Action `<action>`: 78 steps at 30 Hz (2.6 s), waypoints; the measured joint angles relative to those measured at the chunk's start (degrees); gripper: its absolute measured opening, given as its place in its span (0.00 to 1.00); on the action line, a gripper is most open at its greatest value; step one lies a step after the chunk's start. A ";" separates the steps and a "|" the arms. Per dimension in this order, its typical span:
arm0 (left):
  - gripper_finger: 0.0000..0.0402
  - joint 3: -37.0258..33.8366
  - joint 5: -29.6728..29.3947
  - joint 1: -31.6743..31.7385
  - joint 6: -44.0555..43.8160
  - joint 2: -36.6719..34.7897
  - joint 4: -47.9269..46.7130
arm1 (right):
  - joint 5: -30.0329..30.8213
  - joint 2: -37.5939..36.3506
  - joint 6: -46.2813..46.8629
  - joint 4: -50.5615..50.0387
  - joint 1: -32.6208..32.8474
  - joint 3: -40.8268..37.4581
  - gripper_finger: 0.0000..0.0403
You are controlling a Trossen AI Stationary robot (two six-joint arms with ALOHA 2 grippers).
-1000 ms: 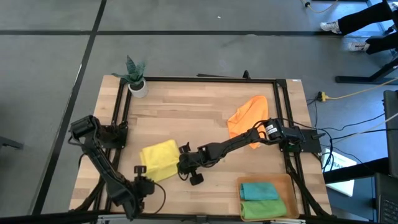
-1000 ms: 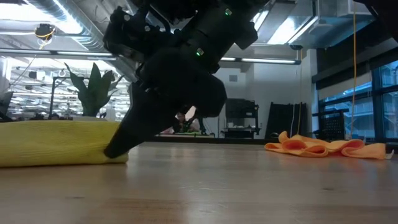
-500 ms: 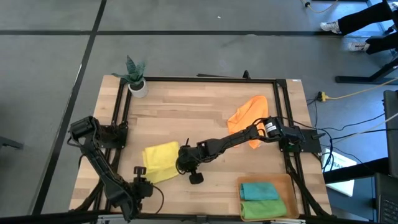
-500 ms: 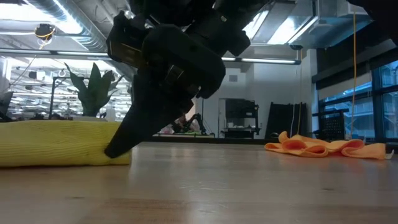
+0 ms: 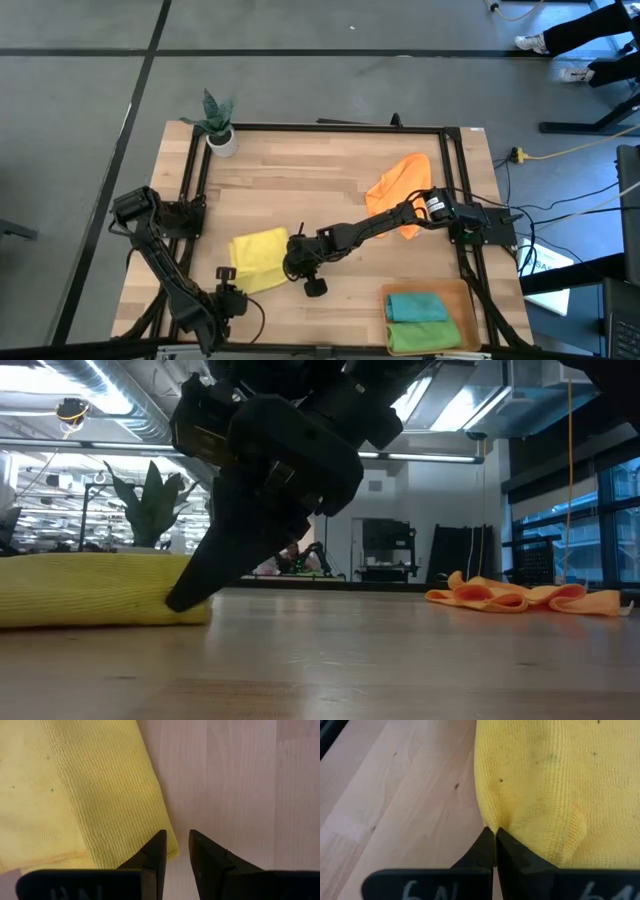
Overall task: Roll microfiber towels into tight, uniform cylinder then place into a basket
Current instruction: Roll the yellow microfiber towel
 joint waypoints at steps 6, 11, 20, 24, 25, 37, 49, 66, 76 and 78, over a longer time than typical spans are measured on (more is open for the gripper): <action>0.22 0.00 -0.02 0.27 -1.60 0.00 0.01 | 0.00 0.00 -0.04 0.00 0.00 0.00 0.02; 0.27 0.00 -0.03 1.41 -3.41 0.00 0.00 | 0.00 0.00 -0.05 0.00 0.00 0.00 0.02; 0.29 0.00 0.03 2.05 1.44 0.00 -0.42 | 0.02 0.00 -0.04 0.00 0.00 0.00 0.02; 0.29 -0.03 0.02 1.58 1.44 0.83 -0.45 | 0.02 0.00 -0.04 -0.07 0.00 0.00 0.02; 0.29 -0.10 0.02 1.31 1.46 1.62 -0.56 | 0.02 0.00 -0.07 -0.07 0.00 0.00 0.02; 0.25 0.13 -0.30 0.24 -1.61 6.49 -1.11 | 0.02 0.00 0.09 -0.15 0.00 0.07 0.02; 0.00 -0.35 2.90 0.50 -5.28 3.85 -0.81 | -1.67 0.00 4.93 -0.81 0.04 0.09 0.02; 0.00 -0.37 1.74 0.62 -12.00 -2.82 -5.71 | 1.37 -2.73 11.28 -1.48 1.47 0.09 0.02; 0.00 -0.33 -1.37 1.16 -17.05 -2.93 -9.90 | 11.73 -3.13 12.37 -1.63 2.01 0.04 0.02; 0.00 -0.26 -2.44 1.40 -17.11 -2.93 -10.31 | 14.23 -3.19 12.39 -1.33 2.16 0.02 0.02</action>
